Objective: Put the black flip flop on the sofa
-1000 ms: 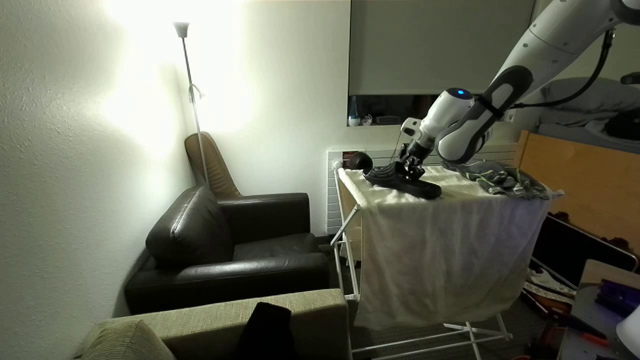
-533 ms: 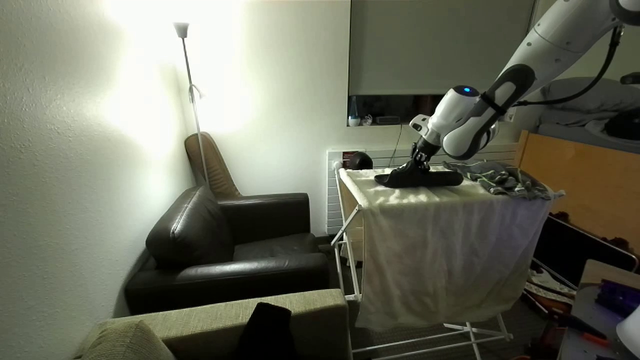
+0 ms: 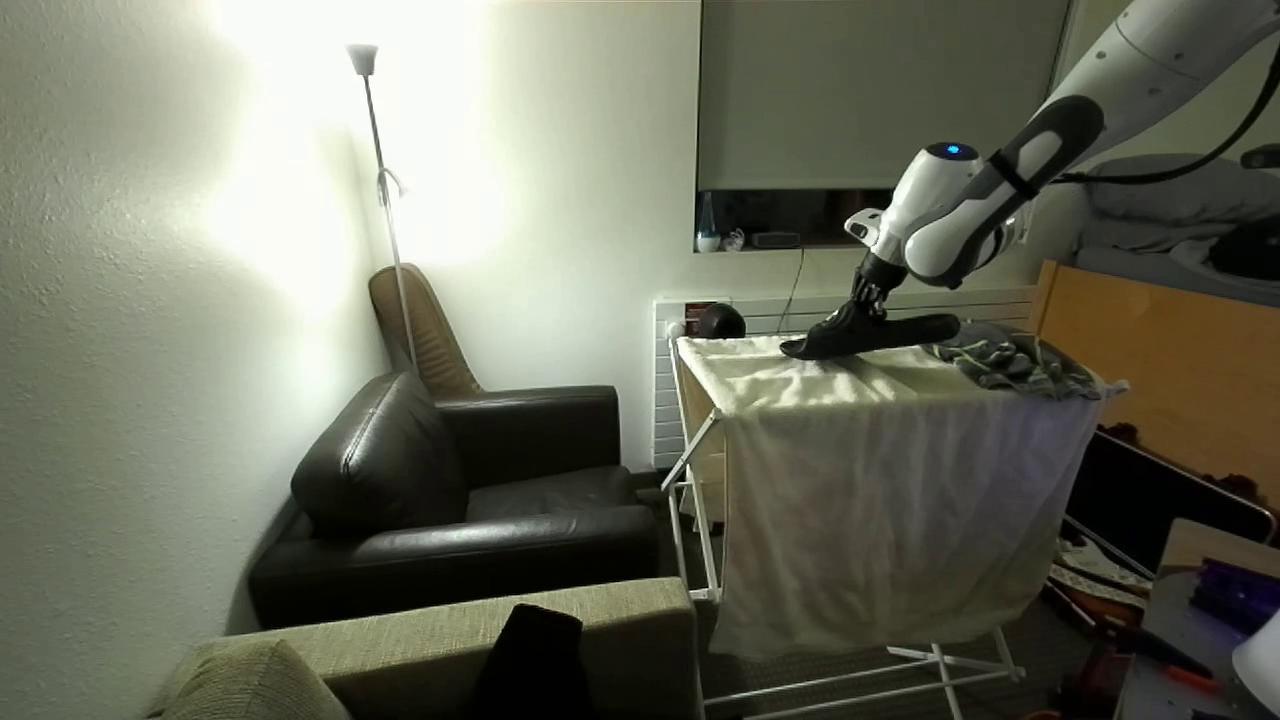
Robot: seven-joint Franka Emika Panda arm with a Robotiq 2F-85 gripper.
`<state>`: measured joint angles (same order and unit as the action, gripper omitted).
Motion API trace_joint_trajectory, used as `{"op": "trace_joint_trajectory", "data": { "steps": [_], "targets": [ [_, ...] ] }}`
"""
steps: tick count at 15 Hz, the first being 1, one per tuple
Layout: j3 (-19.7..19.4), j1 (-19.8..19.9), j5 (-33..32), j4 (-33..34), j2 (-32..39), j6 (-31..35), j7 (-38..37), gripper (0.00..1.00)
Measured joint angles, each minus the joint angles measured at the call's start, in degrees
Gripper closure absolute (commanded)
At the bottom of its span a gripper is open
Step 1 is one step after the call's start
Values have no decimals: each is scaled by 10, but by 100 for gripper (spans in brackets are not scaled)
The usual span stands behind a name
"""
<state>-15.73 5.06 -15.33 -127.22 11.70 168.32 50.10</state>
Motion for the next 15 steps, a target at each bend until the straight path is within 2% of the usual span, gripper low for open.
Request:
{"op": "trace_joint_trajectory", "data": {
  "steps": [5,15],
  "targets": [
    [16,12,75,36,-20,-32,17,98],
    [123,16,307,163,-10,-99,171,98]
  ]
}}
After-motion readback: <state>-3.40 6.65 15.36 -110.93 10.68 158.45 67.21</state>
